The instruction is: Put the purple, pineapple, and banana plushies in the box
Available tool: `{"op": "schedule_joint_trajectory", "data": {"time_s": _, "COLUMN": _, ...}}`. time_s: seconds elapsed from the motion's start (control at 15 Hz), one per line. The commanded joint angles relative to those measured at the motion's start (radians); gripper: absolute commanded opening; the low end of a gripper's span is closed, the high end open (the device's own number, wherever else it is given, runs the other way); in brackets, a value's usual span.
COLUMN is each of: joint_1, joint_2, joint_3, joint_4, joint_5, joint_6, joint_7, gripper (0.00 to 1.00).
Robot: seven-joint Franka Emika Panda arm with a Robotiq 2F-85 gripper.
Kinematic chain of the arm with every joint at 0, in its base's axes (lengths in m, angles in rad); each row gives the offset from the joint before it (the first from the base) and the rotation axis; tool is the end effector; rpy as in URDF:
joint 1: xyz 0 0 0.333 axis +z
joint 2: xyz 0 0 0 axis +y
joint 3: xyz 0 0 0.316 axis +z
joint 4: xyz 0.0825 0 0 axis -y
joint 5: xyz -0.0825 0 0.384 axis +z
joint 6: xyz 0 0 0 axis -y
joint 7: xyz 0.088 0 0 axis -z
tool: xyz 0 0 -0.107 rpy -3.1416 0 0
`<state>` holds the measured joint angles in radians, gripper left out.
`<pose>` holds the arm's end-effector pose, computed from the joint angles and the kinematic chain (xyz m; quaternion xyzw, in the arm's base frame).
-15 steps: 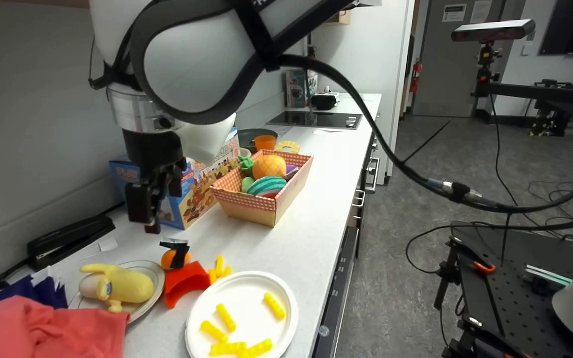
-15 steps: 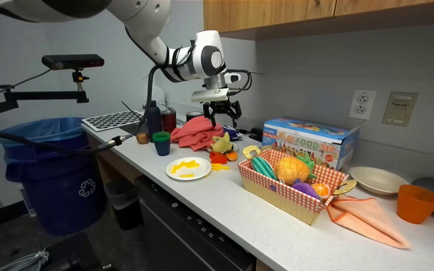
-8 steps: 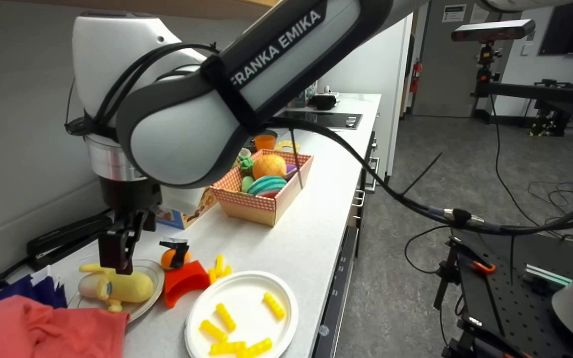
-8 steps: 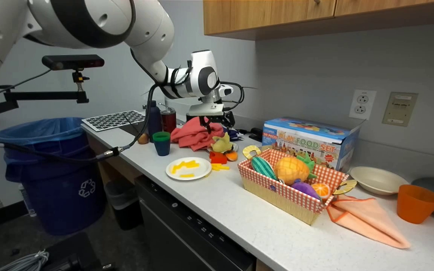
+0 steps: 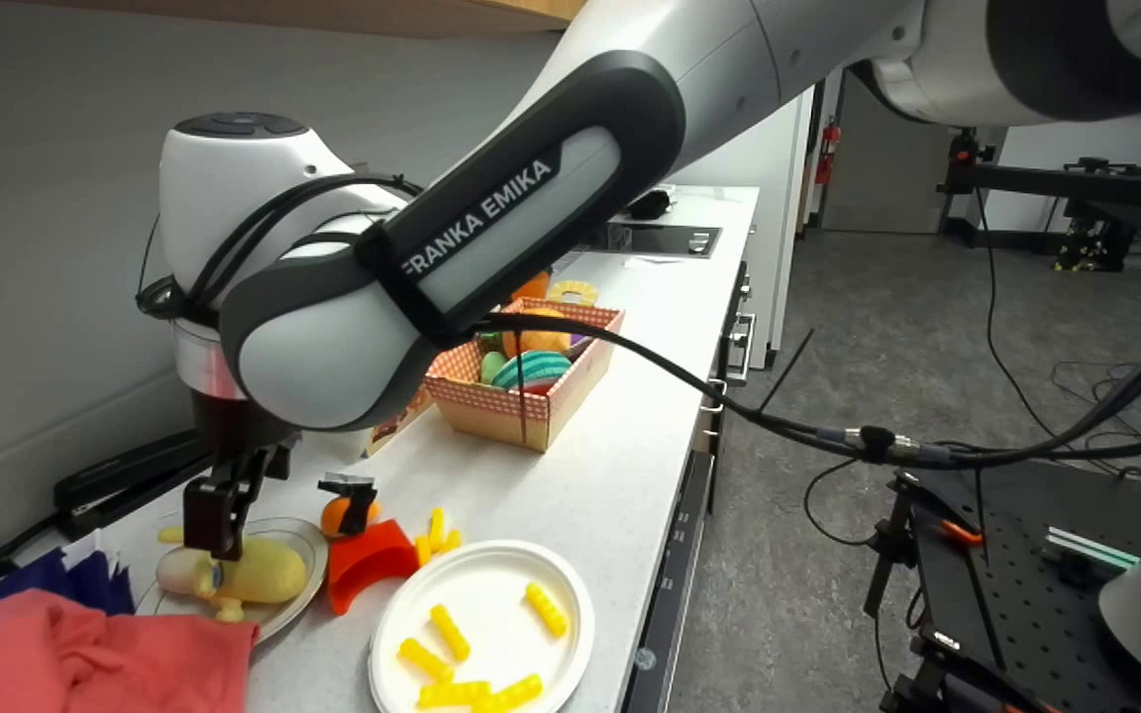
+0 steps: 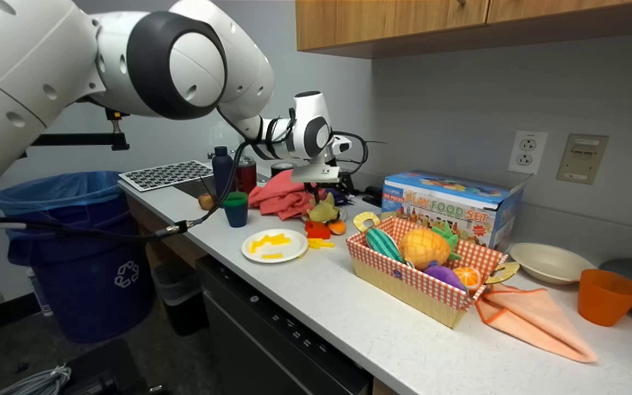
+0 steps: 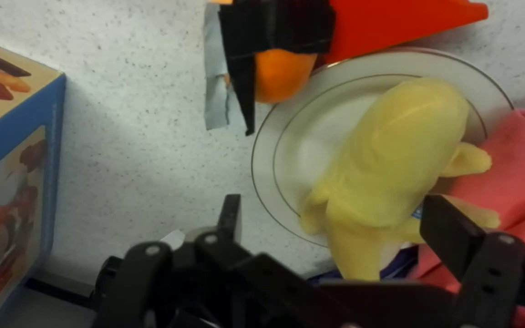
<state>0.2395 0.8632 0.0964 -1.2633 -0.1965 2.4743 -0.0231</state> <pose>0.7459 0.2377 0.2746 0.9595 0.2172 0.1791 0.0125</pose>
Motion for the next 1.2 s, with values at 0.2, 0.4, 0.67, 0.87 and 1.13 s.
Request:
{"op": "schedule_joint_trajectory", "data": {"time_s": 0.2, "joint_1": 0.006, "joint_2": 0.137, "joint_3": 0.033, "joint_4": 0.176, "joint_5": 0.05, "joint_6": -0.032, "joint_7": -0.052, "gripper": 0.78}}
{"op": "schedule_joint_trajectory", "data": {"time_s": 0.4, "joint_1": 0.003, "joint_2": 0.168, "joint_3": 0.045, "joint_4": 0.209, "joint_5": 0.069, "joint_6": -0.041, "joint_7": -0.055, "gripper": 0.63}}
{"op": "schedule_joint_trajectory", "data": {"time_s": 0.67, "joint_1": 0.005, "joint_2": 0.191, "joint_3": 0.045, "joint_4": 0.242, "joint_5": 0.089, "joint_6": -0.049, "joint_7": -0.05, "gripper": 0.33}}
{"op": "schedule_joint_trajectory", "data": {"time_s": 0.87, "joint_1": 0.014, "joint_2": 0.16, "joint_3": 0.031, "joint_4": 0.223, "joint_5": 0.079, "joint_6": -0.051, "joint_7": -0.039, "gripper": 0.11}}
{"op": "schedule_joint_trajectory", "data": {"time_s": 1.13, "joint_1": 0.004, "joint_2": 0.048, "joint_3": 0.027, "joint_4": 0.09, "joint_5": 0.044, "joint_6": -0.027, "joint_7": -0.004, "gripper": 0.02}}
